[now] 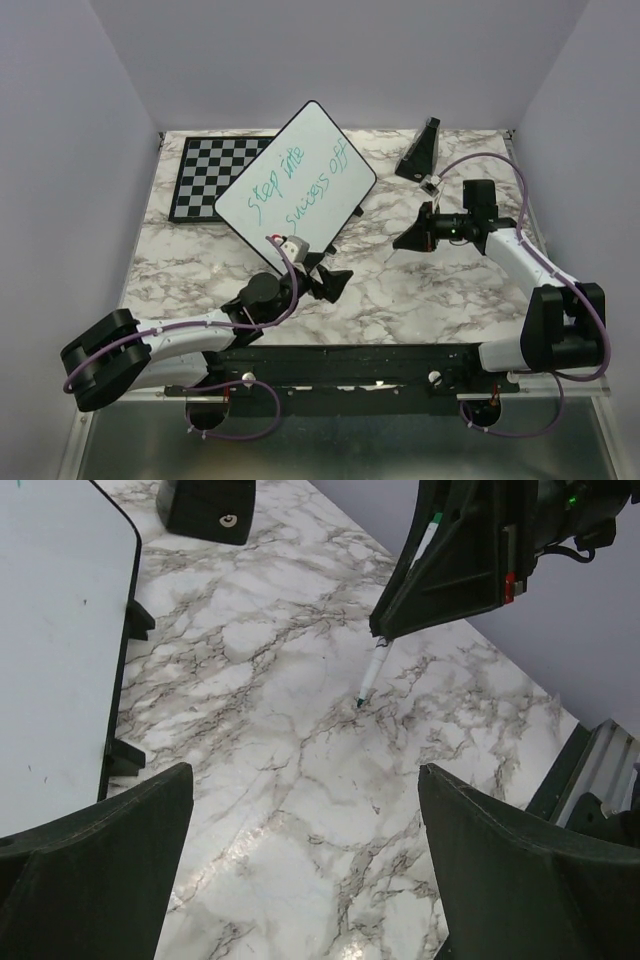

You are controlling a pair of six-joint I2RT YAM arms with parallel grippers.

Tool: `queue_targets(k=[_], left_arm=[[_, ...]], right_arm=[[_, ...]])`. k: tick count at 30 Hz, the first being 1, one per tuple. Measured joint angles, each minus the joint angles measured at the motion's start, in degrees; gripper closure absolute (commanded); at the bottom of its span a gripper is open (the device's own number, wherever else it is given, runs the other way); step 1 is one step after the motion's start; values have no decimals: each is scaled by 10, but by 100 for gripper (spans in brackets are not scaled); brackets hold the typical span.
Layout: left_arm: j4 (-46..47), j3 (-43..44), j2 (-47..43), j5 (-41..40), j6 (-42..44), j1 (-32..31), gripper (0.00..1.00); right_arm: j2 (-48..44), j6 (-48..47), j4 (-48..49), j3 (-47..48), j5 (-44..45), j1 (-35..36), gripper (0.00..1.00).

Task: Write a sentence on the whiteboard
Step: Put down the whiteboard marker without the cap at the center of the board.

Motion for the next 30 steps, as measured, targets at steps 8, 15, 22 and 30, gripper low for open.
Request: queue_targets(k=[8,15,22,30], left_arm=[[-48,4,-24,27,-46,1,1],[-83,10,-25,71,-78,2,1],[-139,29,-33,88,-92,2,1],[-265,137,-36,91,-65,2,1]], right_arm=[[21,-49,-54,26,1,0,99],[30,-76,-89,41,11,0,98],[61,-98,-126,66,33,0,96],[139,-106,-183,109,71,0,92]])
